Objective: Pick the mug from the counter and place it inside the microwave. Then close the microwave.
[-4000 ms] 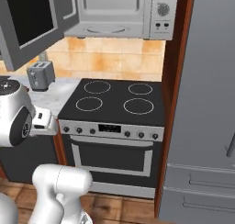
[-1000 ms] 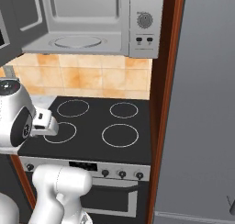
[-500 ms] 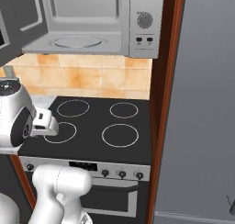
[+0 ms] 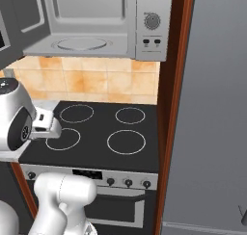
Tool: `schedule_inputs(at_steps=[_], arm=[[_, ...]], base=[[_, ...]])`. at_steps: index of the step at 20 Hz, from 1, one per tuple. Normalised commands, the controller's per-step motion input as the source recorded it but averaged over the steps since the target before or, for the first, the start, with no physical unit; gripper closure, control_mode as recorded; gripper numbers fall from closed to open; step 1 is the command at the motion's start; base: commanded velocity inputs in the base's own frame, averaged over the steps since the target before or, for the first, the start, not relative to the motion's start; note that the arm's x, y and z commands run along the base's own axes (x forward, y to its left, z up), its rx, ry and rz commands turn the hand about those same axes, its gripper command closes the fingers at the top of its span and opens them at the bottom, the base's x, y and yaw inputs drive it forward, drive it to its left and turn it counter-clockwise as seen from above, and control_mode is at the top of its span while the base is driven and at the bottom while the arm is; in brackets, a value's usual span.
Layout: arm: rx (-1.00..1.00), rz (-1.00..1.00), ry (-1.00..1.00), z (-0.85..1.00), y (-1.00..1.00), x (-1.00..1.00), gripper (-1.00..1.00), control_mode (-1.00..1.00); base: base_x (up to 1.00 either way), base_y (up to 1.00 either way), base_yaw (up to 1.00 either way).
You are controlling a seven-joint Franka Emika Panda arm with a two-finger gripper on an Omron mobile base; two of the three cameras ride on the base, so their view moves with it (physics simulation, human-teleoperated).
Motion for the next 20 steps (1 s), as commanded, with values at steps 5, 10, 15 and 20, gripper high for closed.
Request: schedule_inputs(at_steps=[5,10,15,20], arm=[[0.00,-0.01,-0.10,0.58,0.00,0.00,1.00,-1.00],[0.00,-0.03,-0.19,0.52,0.00,0.00,1.00,-1.00],[0.00,-0.05,-0.33,0.41,0.00,0.00,1.00,-1.00],[0.00,-0.05,-0.35,0.31,0.00,0.12,1.00,-1.00]], base=[[0.00,0.00,0.00],[0.00,0.00,0.00],[0.00,0.00,0.00],[0.00,0.00,0.00]])
